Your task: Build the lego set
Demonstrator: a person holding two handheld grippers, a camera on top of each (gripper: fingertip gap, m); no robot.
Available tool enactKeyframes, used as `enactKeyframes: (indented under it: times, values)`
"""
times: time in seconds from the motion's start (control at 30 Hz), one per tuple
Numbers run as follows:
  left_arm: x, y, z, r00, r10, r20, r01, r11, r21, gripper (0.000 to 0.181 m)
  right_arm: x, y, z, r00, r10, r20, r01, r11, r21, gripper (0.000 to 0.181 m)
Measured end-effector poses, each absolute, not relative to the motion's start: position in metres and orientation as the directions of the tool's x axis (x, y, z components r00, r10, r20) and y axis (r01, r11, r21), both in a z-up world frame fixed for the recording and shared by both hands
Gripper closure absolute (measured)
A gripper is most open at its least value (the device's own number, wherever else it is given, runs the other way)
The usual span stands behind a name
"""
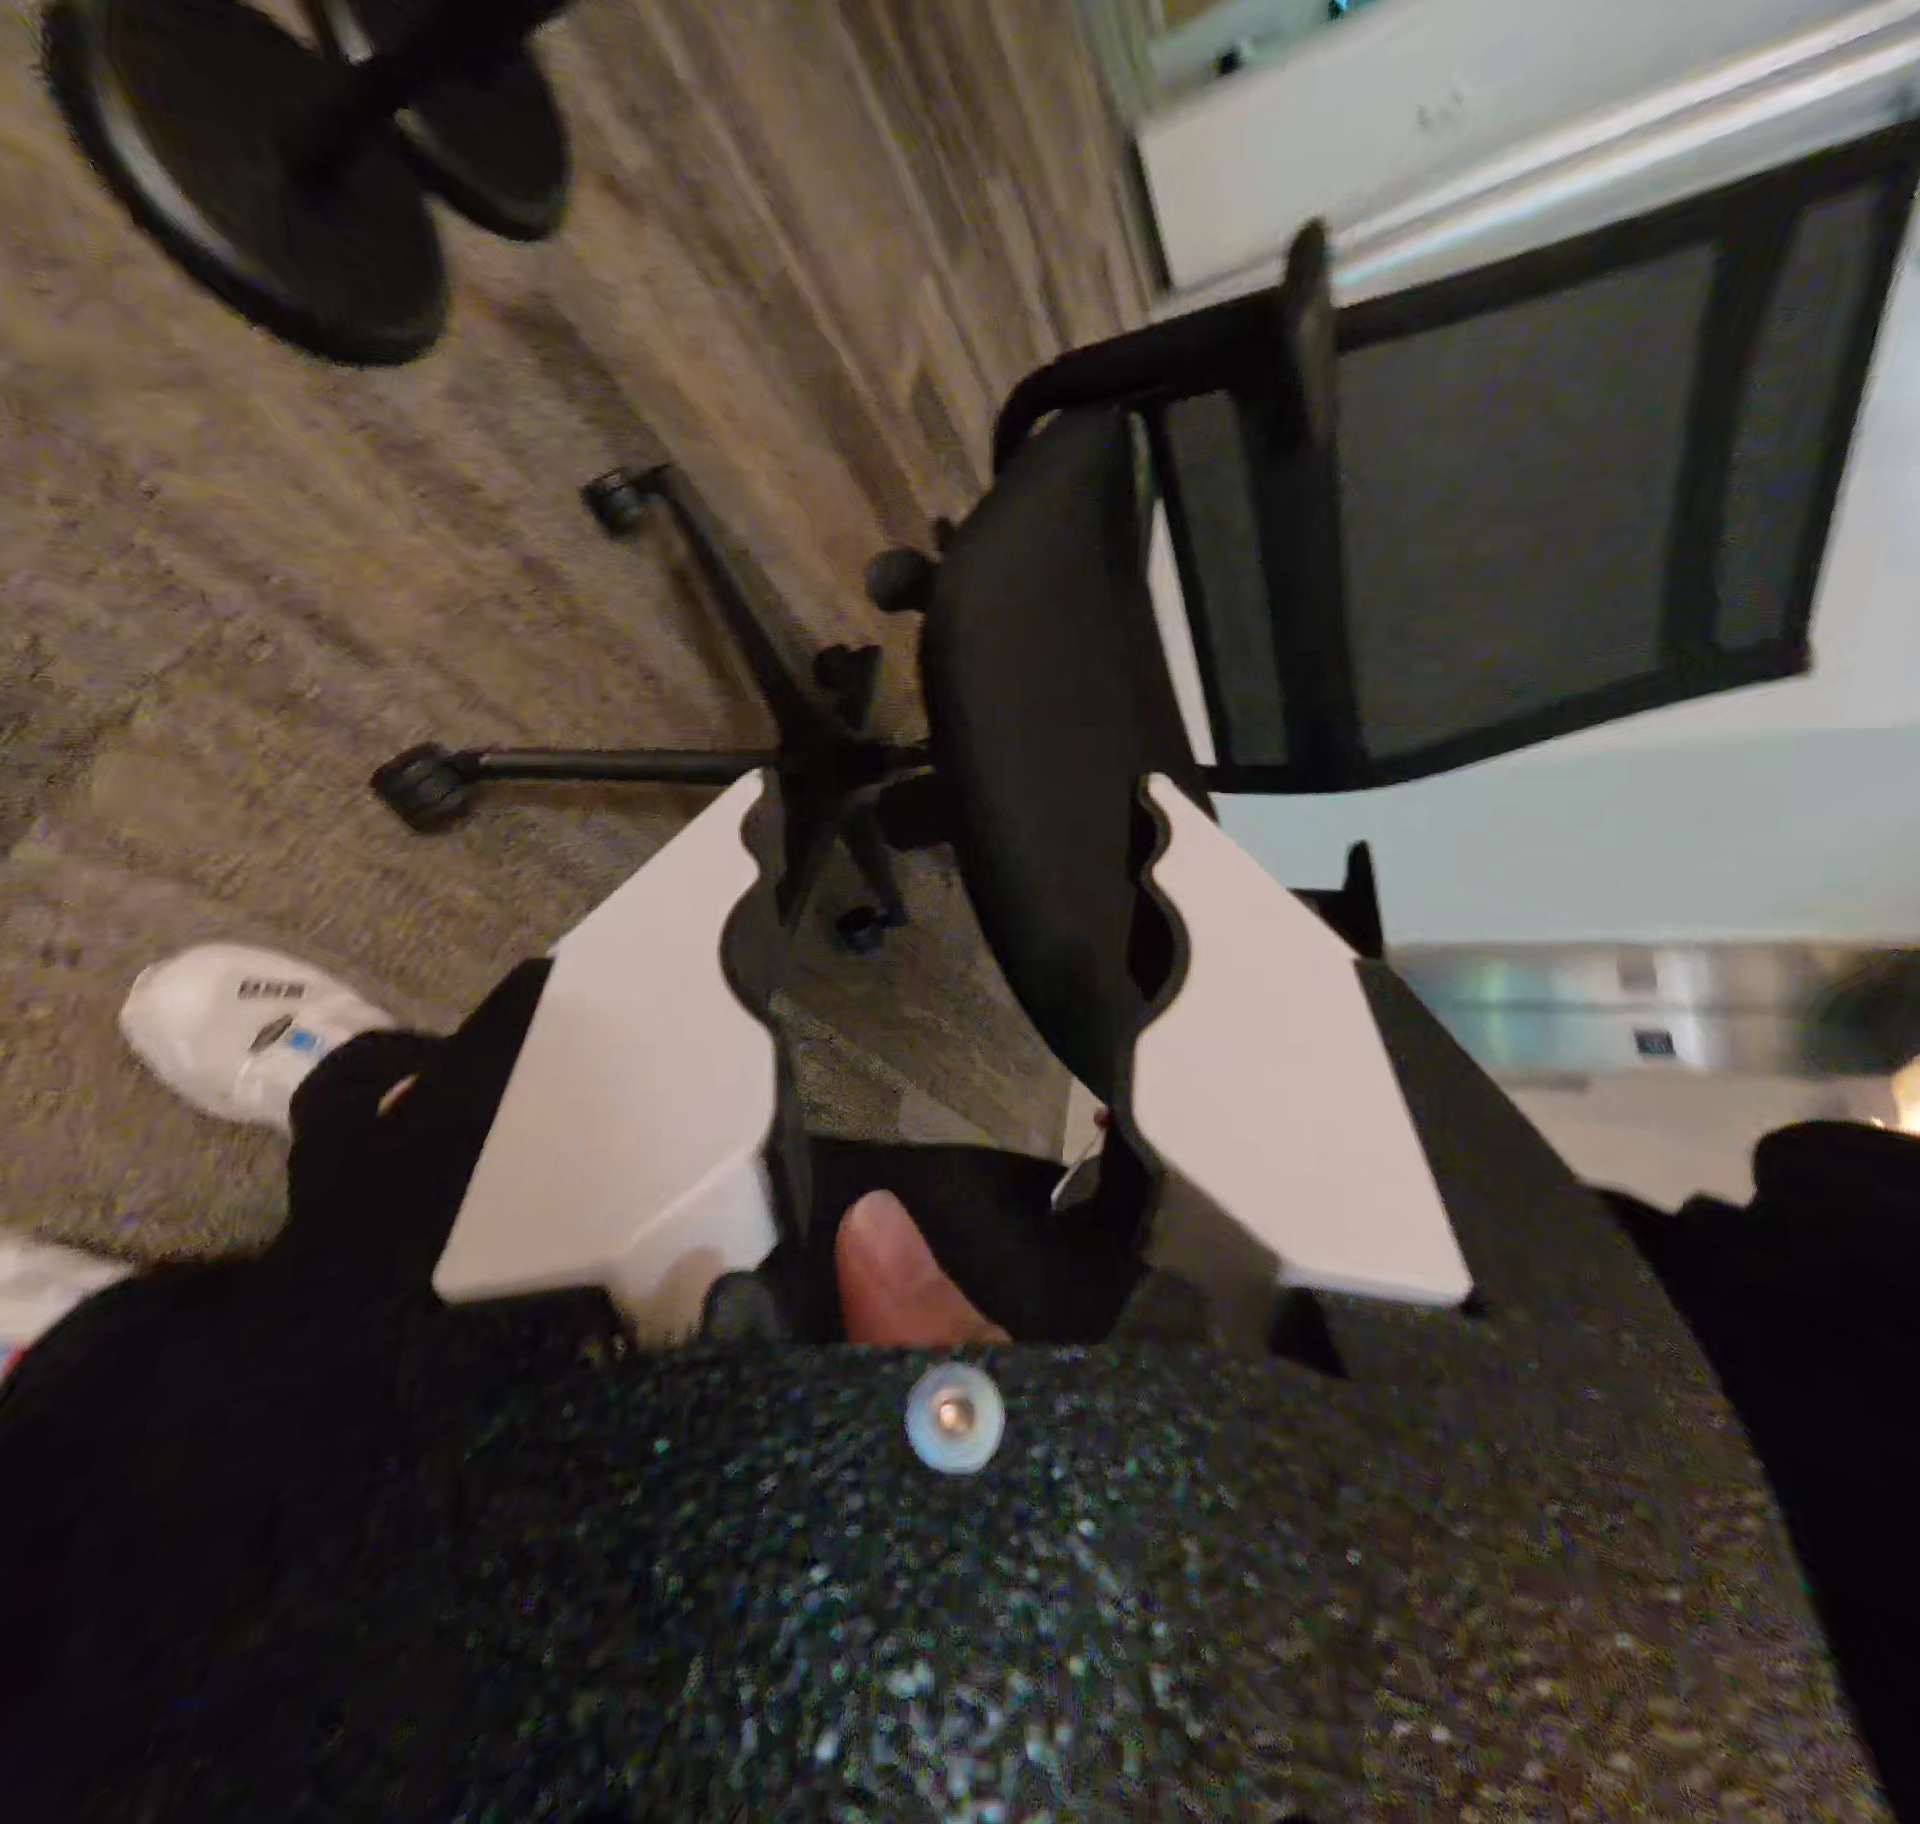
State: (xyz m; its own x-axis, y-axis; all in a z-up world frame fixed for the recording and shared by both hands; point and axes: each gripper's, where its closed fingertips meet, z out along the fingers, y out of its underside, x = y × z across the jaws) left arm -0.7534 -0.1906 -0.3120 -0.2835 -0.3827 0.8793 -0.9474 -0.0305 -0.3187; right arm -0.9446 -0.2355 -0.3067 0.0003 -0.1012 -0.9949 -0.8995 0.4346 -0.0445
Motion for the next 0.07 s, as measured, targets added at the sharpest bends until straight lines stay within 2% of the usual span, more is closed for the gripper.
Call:
enactKeyframes:
  times: [0.03, 0.07]
  values:
    - [-0.767, -0.181, -0.323, -0.259, -0.410, 0.874, -0.949, -0.058, -0.309, 0.117, -0.947, -0.238, -0.309, -0.029, -0.040, -0.999, -0.927, 0.375, 0.012, 0.066]
    - [-0.781, -0.171, -0.332, -0.244, -0.433, 0.868, -0.949, -0.080, -0.306, 0.118, -0.950, -0.241, -0.313, -0.032, -0.030, -0.999, -0.947, 0.321, 0.020, 0.070]
